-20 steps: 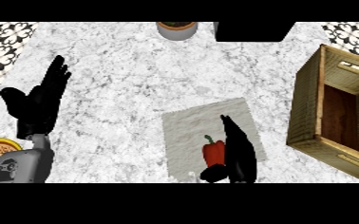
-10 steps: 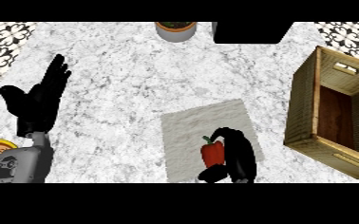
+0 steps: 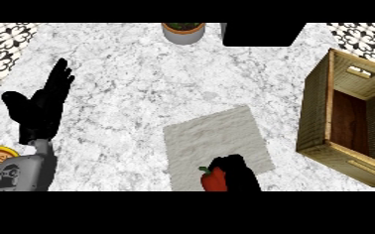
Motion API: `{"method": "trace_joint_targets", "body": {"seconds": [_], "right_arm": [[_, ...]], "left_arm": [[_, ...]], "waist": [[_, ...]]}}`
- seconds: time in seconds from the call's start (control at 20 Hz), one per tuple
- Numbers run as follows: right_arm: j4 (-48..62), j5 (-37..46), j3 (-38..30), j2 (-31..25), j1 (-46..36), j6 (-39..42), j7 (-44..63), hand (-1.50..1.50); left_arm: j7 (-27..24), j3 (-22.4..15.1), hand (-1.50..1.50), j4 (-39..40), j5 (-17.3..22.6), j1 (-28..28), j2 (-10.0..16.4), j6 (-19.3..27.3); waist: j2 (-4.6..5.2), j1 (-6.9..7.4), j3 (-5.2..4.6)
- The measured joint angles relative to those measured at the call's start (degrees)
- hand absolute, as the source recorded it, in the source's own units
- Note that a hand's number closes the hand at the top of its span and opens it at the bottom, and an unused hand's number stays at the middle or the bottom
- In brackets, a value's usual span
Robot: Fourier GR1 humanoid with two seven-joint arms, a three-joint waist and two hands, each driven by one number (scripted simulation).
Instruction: Pick the bell pepper from the placemat and place it in the basket
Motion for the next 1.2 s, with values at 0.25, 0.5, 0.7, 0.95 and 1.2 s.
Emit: {"method": "trace_joint_targets", "body": {"seconds": [0.25,0.5,0.7,0.95,1.2], "right_arm": [[-3.7,-2.8,5.2,-2.3,8.0,-4.0,-8.8,1.5],[-14.0,-7.7,8.9,-5.1,15.7,-8.6,-16.6,1.5],[-25.9,-9.6,11.6,-8.0,21.4,-11.7,-19.5,1.5],[-35.7,-4.9,11.2,-11.6,25.0,-12.4,-15.6,1.5],[-41.2,2.5,9.8,-14.0,26.7,-8.9,-8.9,1.5]], "left_arm": [[0.4,0.1,0.0,0.2,-0.3,-0.7,-0.1,0.4],[-0.5,0.4,0.0,0.9,-0.4,-0.2,-0.2,0.4],[-0.8,0.3,0.0,0.5,-0.4,0.9,-0.3,0.1],[-0.1,0.4,0.0,-0.5,-0.3,1.1,-0.2,0.1],[0.7,0.9,0.0,-0.3,-0.2,0.0,0.4,0.0]], "waist": [[0.73,-0.15,0.62],[1.2,-0.35,1.02],[1.26,-0.48,1.11],[1.34,-0.4,1.07],[1.49,-0.32,1.03]]}}
